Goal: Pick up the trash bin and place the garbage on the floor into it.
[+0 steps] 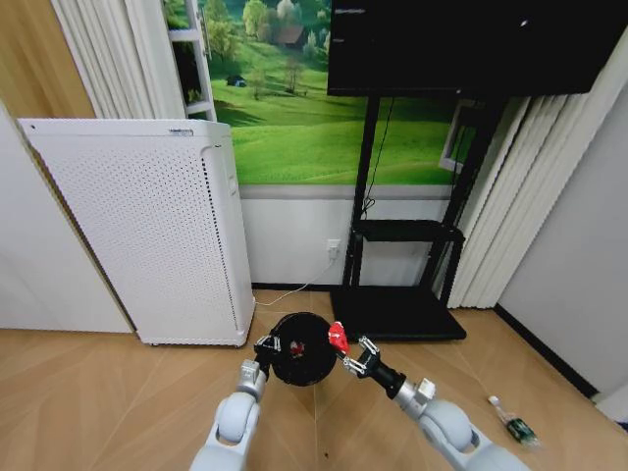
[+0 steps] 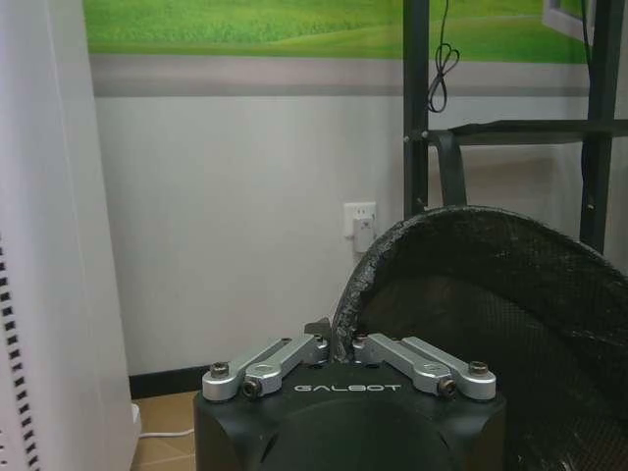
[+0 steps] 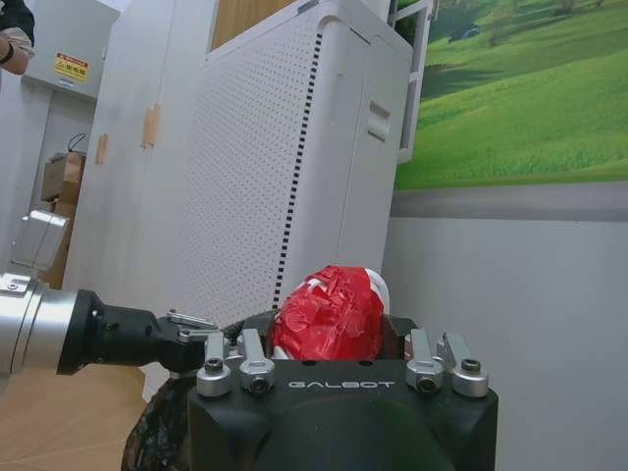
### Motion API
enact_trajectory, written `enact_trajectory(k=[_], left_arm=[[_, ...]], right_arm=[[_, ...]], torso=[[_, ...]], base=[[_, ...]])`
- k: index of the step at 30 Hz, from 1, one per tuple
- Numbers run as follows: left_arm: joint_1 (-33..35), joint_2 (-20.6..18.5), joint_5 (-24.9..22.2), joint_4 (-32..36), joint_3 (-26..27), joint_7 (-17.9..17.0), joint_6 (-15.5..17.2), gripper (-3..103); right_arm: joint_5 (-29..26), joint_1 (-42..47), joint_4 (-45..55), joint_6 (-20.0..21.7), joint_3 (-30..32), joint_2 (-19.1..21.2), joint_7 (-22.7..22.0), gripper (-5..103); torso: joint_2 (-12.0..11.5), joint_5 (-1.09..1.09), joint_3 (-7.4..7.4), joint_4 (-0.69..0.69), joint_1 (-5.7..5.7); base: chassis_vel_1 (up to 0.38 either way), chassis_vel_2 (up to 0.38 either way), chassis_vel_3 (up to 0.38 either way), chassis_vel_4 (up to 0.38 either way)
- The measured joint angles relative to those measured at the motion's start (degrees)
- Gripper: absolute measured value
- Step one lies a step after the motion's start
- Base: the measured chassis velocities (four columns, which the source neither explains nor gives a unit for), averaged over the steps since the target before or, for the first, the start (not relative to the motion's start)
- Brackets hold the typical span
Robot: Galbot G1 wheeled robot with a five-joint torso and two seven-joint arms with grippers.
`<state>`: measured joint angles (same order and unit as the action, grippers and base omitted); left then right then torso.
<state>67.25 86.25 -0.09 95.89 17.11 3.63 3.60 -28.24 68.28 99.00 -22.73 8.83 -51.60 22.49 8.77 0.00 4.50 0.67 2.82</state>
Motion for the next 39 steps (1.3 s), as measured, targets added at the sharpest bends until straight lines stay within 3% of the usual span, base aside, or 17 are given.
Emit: enact_trajectory(k=[9, 19, 20, 22, 23, 26, 27, 29, 30, 39], left_arm=[[-1.5, 1.3, 0.6, -2.2, -2.3, -0.2, -0.1, 4], [-1.9, 1.9, 0.9, -2.7, -2.9, -0.2, -0.1, 4], [-2.0, 1.9, 0.9, -2.7, -2.9, -0.2, -0.1, 4], [-2.0, 1.9, 0.9, -2.7, -2.9, -0.2, -0.1, 4], [-2.0, 1.9, 0.9, -2.7, -2.9, -0.2, -0.1, 4], [-1.9, 1.8, 0.9, -2.7, -2.8, -0.1, -0.1, 4], [-1.8, 1.8, 0.9, -2.7, -2.8, -0.1, -0.2, 4], [-1.7, 1.8, 0.9, -2.7, -2.8, -0.1, -0.2, 4], [-1.6, 1.8, 0.9, -2.6, -2.8, -0.1, -0.2, 4], [-1.0, 1.8, 0.9, -1.8, -2.8, -0.1, -0.2, 4]], right_arm=[[0.9, -4.8, -4.0, -0.1, -4.9, -2.9, -0.7, 57], [1.3, -6.2, -5.4, -0.1, -6.2, -3.4, -1.8, 58], [1.3, -6.2, -5.4, 0.1, -6.3, -3.3, -1.9, 69], [1.3, -6.3, -5.4, 0.3, -6.2, -3.3, -2.0, 69], [1.3, -6.3, -5.5, 0.4, -6.2, -3.2, -2.0, 80], [1.4, -6.2, -5.6, 0.4, -6.0, -3.1, -2.0, 80], [1.4, -6.2, -5.6, 0.4, -5.9, -3.0, -2.0, 91], [1.4, -6.1, -5.6, 0.4, -5.8, -3.0, -2.0, 91], [1.4, -6.0, -5.5, 0.4, -5.7, -3.0, -2.1, 99], [1.5, -4.8, -4.5, 0.6, -4.6, -2.9, -2.6, 100]], torso=[[0.0, 0.0, 0.0, 0.0, 0.0], [0.0, 0.0, 0.0, 0.0, 0.0], [0.0, 0.0, 0.0, 0.0, 0.0], [0.0, 0.0, 0.0, 0.0, 0.0], [0.0, 0.0, 0.0, 0.0, 0.0], [0.0, 0.0, -0.01, 0.0, 0.0], [0.0, 0.0, 0.0, -0.01, 0.0], [0.0, 0.0, -0.01, -0.01, 0.0], [0.0, 0.0, 0.0, 0.0, 0.0], [0.0, 0.0, 0.0, 0.0, 0.0]], base=[[0.0, 0.0, 0.0, 0.0], [0.0, 0.0, 0.0, 0.0], [0.0, 0.0, 0.0, 0.0], [0.0, 0.0, 0.0, 0.0], [0.0, 0.0, 0.0, 0.0], [0.0, 0.0, 0.0, 0.0], [0.0, 0.0, 0.0, 0.0], [0.0, 0.0, 0.0, 0.0], [0.0, 0.0, 0.0, 0.0], [0.0, 0.0, 0.0, 0.0]])
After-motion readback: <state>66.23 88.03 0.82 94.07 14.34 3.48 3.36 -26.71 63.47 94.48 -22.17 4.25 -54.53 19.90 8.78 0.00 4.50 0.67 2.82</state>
